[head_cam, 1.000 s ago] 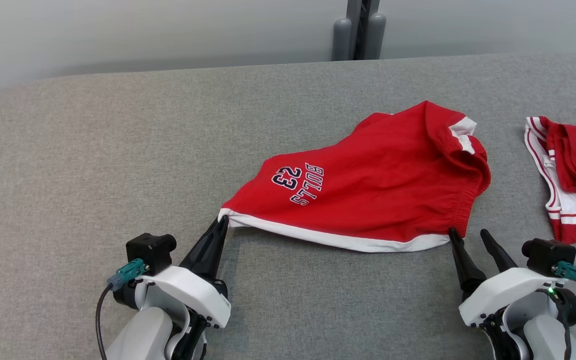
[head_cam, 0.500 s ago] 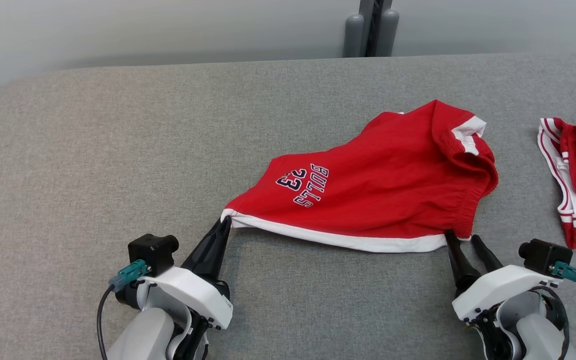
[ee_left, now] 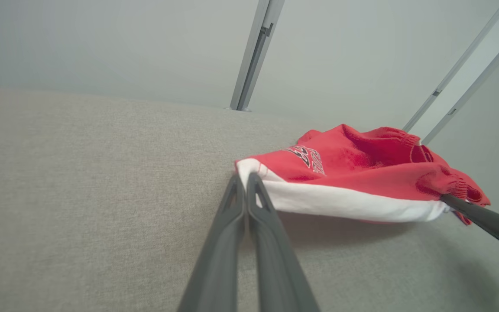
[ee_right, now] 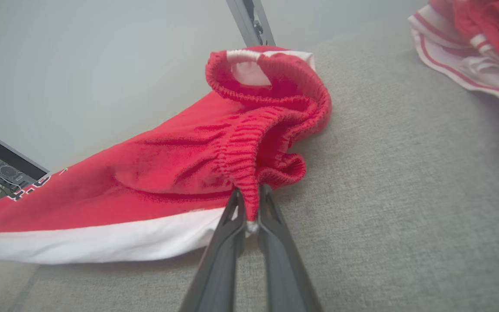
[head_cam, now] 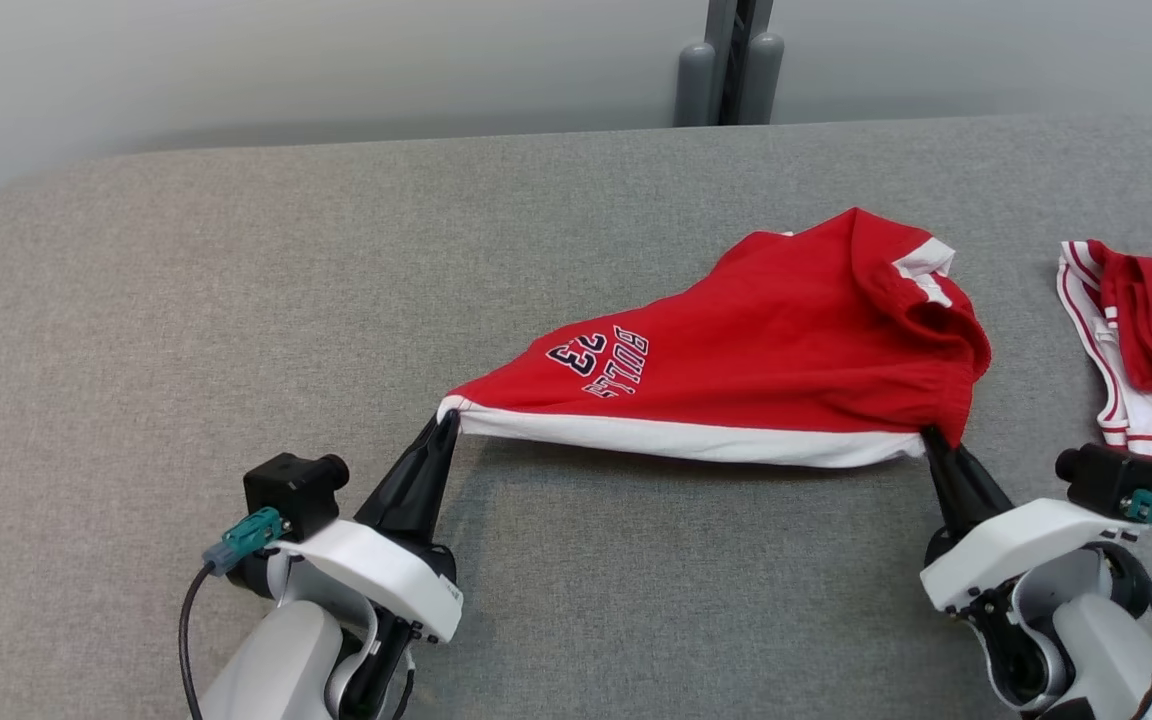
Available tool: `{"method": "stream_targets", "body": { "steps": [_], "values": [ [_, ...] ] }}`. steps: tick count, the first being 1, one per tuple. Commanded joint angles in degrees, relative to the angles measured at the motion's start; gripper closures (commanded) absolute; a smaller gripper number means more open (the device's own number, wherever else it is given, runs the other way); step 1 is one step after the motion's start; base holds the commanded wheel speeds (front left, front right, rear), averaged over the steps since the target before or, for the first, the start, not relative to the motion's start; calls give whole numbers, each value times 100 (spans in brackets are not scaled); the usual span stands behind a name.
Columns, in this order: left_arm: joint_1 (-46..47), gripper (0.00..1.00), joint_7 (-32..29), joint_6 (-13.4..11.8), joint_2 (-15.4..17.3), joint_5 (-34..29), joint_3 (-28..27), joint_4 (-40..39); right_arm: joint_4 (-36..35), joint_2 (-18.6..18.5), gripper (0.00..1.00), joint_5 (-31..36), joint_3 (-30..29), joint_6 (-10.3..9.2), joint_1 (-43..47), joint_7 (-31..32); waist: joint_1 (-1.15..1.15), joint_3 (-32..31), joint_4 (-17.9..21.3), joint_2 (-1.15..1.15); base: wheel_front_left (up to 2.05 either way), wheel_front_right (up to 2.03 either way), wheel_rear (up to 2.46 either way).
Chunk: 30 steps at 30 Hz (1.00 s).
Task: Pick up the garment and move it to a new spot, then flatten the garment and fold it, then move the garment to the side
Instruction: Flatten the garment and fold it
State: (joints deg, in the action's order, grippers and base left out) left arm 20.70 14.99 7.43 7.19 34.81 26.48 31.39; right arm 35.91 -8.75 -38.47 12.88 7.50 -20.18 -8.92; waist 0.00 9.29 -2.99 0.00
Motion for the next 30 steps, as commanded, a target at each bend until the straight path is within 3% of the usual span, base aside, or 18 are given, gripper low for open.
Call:
{"method": "stream_targets", "body": {
  "steps": [1,8,11,16,20,23,30],
  "values": [
    [-10,100,20,8,12,116,-48,-181,-168,-161,100,-2,12,-2,-106,77,0,-55,47,0,0,0,0],
    [176,100,-89,9,202,618,-161,-1103,-1013,-584,100,-169,171,-1,-413,873,0,-278,169,0,0,0,0],
    [373,100,-303,8,334,825,-298,-1598,-1523,-753,100,-569,236,-1,-716,1652,0,-404,229,0,0,0,0],
    [904,100,-817,-212,444,1117,-580,-2288,-1963,-961,100,-1117,133,-1,-1409,2976,0,-630,280,0,0,0,0],
    [1287,100,-1141,-434,486,1228,-724,-2520,-1653,-750,100,-1550,-293,-1,-2015,3795,0,-941,295,0,0,0,0],
    [1532,100,-1242,-632,512,1182,-806,-2568,-1054,-331,100,-1781,-879,-1,-2466,4140,0,-1089,293,0,0,0,0],
    [1709,100,-1238,-1035,427,1285,-1082,-2555,799,420,100,-1734,-2443,-2,-3517,4019,0,-1264,332,0,0,0,0]
  ]
}}
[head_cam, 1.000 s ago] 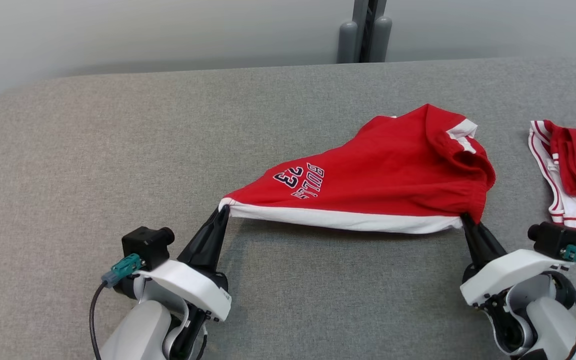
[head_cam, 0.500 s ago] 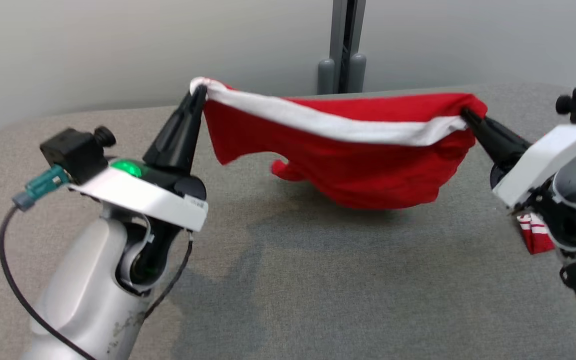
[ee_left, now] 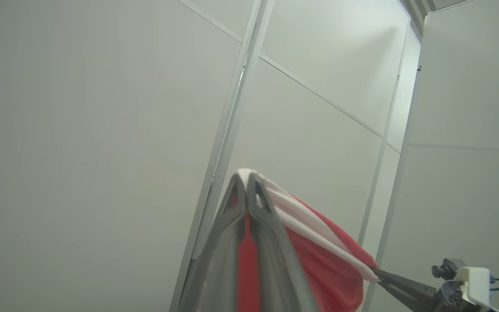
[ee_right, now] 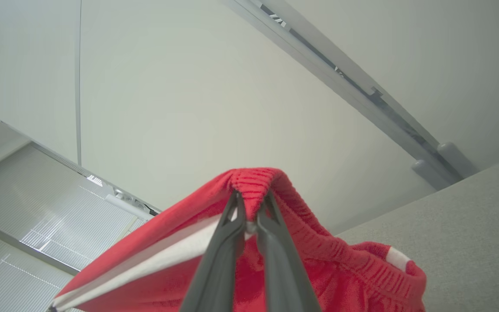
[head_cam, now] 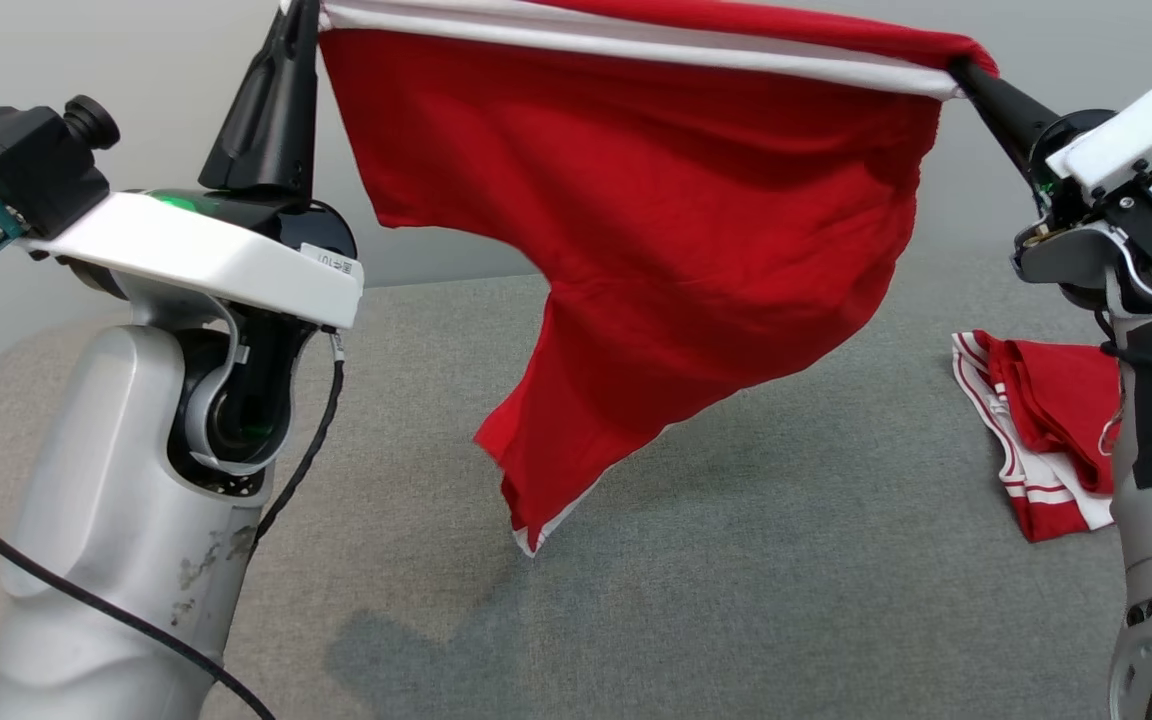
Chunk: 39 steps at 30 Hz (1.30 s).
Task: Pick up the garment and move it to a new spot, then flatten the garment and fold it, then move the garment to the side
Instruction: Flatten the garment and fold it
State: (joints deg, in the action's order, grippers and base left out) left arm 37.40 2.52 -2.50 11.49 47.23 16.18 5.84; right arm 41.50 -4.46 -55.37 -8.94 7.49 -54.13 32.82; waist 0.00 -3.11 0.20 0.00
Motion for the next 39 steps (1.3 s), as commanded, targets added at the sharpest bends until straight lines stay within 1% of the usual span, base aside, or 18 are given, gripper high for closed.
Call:
{"method": "stream_targets", "body": {
  "steps": [1,3,5,9,11,16,20,25,28,31,33,37,39],
  "values": [
    [4,100,13,-70,0,43,-52,-3,542,27,100,-45,-483,-2,-230,-245,0,-62,12,0,0,0,0],
    [-87,100,23,-93,-29,38,-23,-38,1180,96,100,-138,-889,-2,-519,-400,0,-109,8,0,0,0,0],
    [-159,100,18,-140,-35,53,-20,-66,1737,112,100,-168,-1151,-2,-866,-585,0,-100,3,0,0,0,0],
    [-260,100,-50,-125,-36,72,72,-81,2609,126,100,-336,-1174,0,-1433,-776,0,-75,-13,0,0,0,0],
    [-294,100,-133,-113,-40,105,122,-69,2935,126,100,-506,-1139,1,-1713,-822,0,-62,-18,0,0,0,0],
    [-344,100,-346,-169,-18,204,133,65,3236,140,100,-1073,-1197,2,-2132,-863,0,-27,-15,0,0,0,0],
    [-275,100,-474,-202,-30,340,81,226,3250,141,100,-1290,-1055,1,-1995,-850,0,33,-4,0,0,0,0],
    [20,100,-758,-273,-88,623,-37,633,3232,139,100,-1435,-512,5,-2118,-1157,0,269,-14,0,0,0,0],
    [462,100,-1004,-370,-178,879,-193,1022,3232,142,100,-1467,-173,5,-2323,-1335,0,627,-69,0,0,0,0],
    [1179,100,-1124,-421,-151,840,-237,1433,3227,138,100,-1536,61,5,-2799,-1541,0,1147,-129,0,0,0,0],
    [1721,100,-1144,-457,-226,874,-303,1762,3235,138,100,-1575,176,5,-3150,-1720,0,1525,-185,0,0,0,0],
    [2965,100,-952,-360,-354,919,-475,2390,3238,143,100,-1704,439,5,-4057,-2022,0,2290,-279,0,0,0,0],
    [3611,100,-737,-305,-406,911,-590,2662,3236,142,100,-1800,597,5,-4544,-2221,0,2668,-311,0,0,0,0]
  ]
}}
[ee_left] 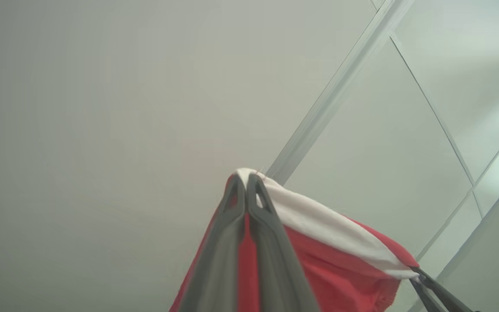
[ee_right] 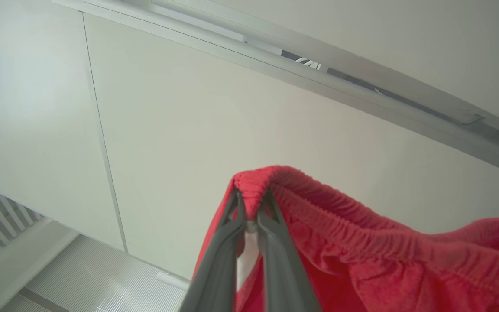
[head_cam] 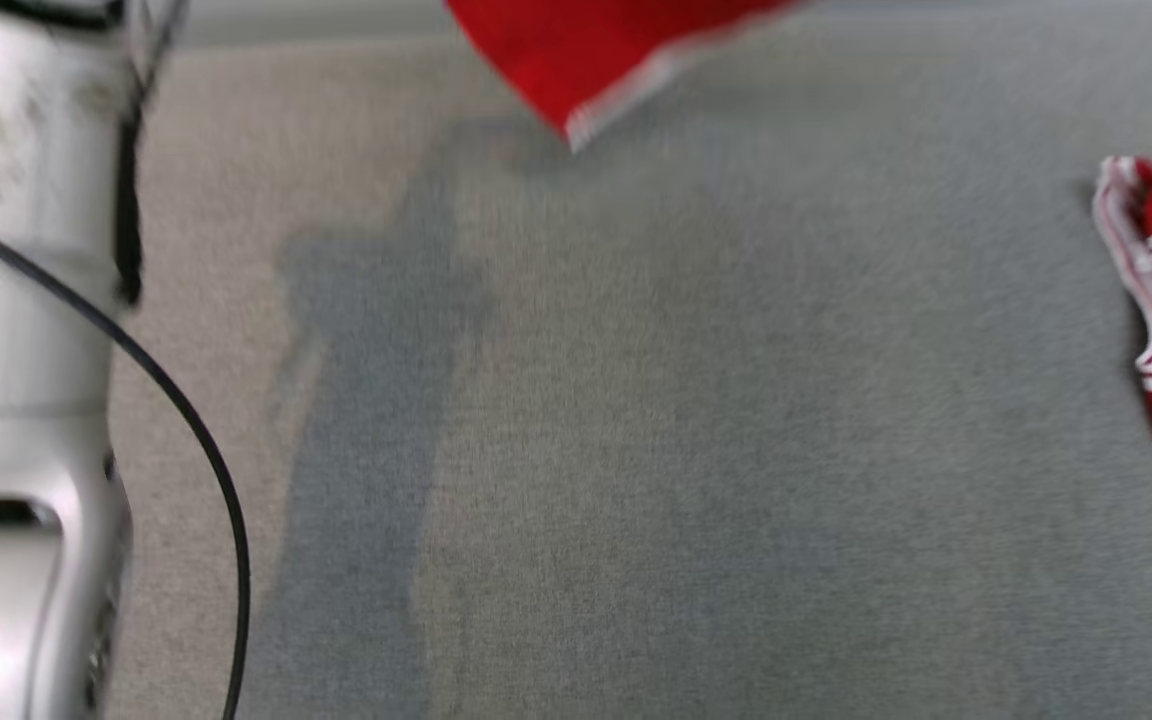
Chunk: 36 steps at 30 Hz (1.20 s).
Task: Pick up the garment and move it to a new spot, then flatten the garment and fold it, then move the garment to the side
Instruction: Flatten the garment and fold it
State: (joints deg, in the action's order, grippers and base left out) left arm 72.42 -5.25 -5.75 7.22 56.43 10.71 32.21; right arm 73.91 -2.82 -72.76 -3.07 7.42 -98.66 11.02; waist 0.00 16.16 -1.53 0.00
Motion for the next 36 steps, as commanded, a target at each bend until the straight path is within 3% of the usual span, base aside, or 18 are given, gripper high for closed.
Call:
{"method": "stream_targets", "body": {
  "steps": [1,7,11,16,25,36],
  "values": [
    [383,100,176,76,-19,5,-96,163,-8,-23,100,-147,95,12,-340,-127,0,900,-163,0,0,0,0],
    [1664,100,1027,555,-240,128,-299,858,-169,-24,100,-673,646,9,-1077,-676,0,1747,-335,0,0,0,0],
    [2027,100,1561,907,-357,245,-270,1486,-495,-26,100,-1133,995,11,-790,-936,0,2163,-480,0,0,0,0],
    [1911,100,1690,1142,-404,434,-79,2069,-489,-35,100,-1290,1192,12,-274,-1146,0,2463,-571,0,0,0,0],
    [1374,100,1647,1317,-411,655,499,2641,-153,-95,100,-1345,1180,12,341,-972,0,2537,-698,0,0,0,0],
    [455,100,1561,1324,-409,978,1160,2578,-5,-229,100,-1411,1149,11,1105,-555,0,1925,-803,0,0,0,0]
  ]
}}
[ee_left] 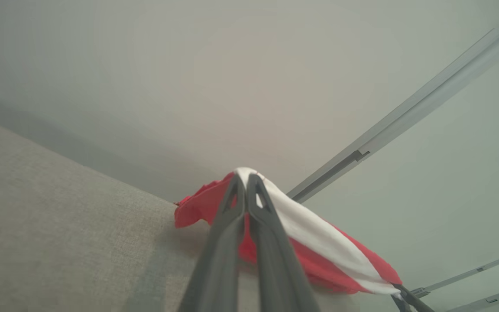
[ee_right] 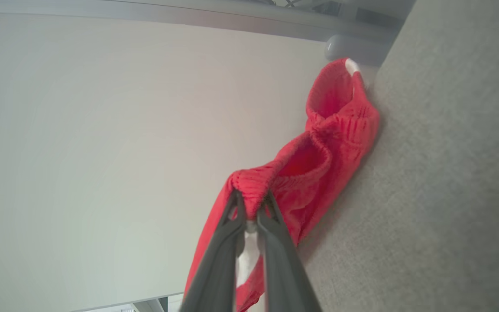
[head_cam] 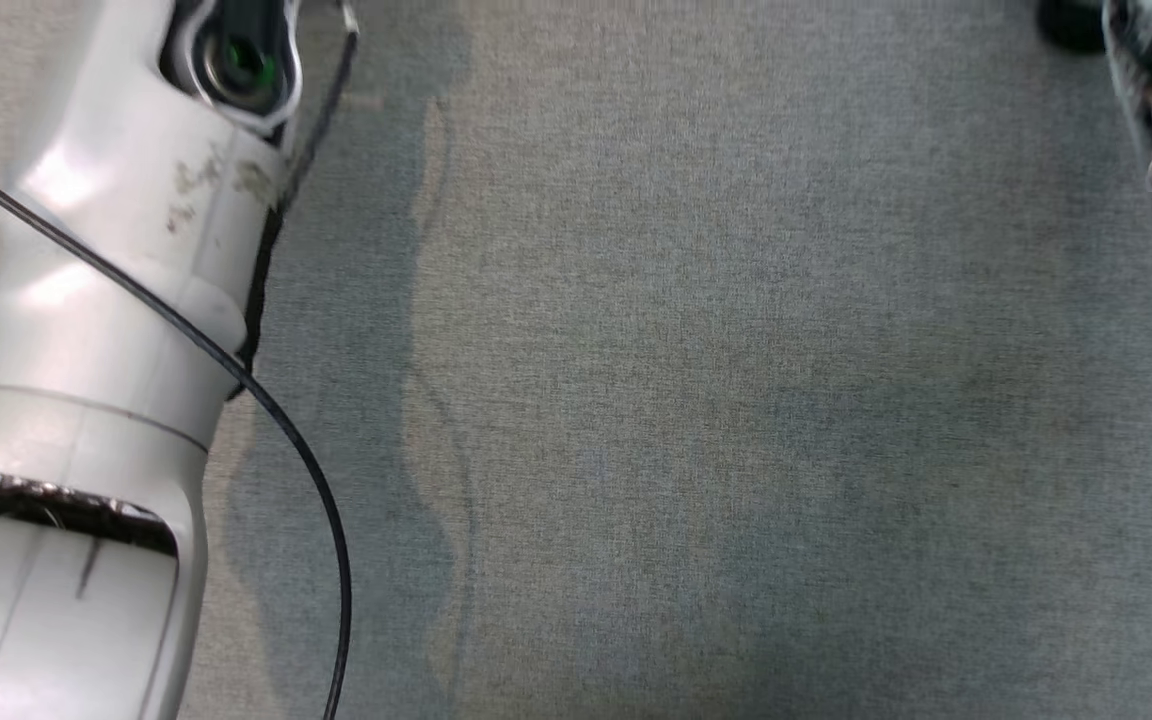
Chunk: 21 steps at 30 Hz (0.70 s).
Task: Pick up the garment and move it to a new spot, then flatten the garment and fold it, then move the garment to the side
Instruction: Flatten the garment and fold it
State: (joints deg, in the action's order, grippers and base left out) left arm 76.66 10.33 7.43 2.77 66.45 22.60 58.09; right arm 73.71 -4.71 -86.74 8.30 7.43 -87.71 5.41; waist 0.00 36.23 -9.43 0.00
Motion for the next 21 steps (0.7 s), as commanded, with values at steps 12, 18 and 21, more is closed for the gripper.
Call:
{"method": "stream_targets", "body": {
  "steps": [12,18,21],
  "values": [
    [-1063,100,-411,8,444,-177,870,-186,33,-75,100,95,89,6,1356,370,0,-869,-3,0,0,0,0],
    [-1617,100,-615,8,702,-482,1611,-358,50,-221,100,325,222,3,2051,532,0,-1197,1,0,0,0,0],
    [-1840,100,-657,7,849,-617,1986,-469,53,-292,100,444,269,3,2299,615,0,-1327,4,0,0,0,0]
  ]
}}
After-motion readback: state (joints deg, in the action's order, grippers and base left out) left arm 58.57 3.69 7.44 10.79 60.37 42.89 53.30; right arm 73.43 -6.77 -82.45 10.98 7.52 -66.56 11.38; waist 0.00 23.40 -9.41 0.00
